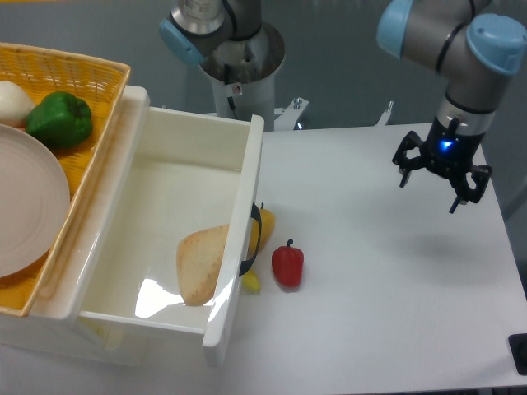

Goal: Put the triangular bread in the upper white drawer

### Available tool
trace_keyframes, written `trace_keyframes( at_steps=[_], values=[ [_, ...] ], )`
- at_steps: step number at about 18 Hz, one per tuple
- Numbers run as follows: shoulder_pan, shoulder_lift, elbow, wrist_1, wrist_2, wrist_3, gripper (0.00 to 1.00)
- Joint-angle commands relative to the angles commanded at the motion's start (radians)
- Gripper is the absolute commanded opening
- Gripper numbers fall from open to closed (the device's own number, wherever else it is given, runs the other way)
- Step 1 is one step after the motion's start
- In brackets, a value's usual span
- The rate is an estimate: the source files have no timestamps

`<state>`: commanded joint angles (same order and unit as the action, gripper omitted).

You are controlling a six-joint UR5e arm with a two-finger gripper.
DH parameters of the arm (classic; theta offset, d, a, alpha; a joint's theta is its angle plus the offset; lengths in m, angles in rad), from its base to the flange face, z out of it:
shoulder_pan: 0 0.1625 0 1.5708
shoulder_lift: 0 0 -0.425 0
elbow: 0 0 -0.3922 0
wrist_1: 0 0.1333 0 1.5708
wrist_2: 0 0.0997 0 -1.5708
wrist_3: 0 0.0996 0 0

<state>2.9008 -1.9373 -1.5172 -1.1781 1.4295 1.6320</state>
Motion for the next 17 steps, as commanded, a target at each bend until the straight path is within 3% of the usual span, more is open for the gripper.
trace_keyframes(
  at_steps=[6,9,17],
  values=[
    [-0.034,-0.060,0.037,-0.003,0.144,0.008,1.00],
    [-0.040,-0.095,0.054,-0.006,0.151,0.008,1.00],
    [-0.041,-0.117,0.060,-0.006,0.152,0.006,1.00]
  ],
)
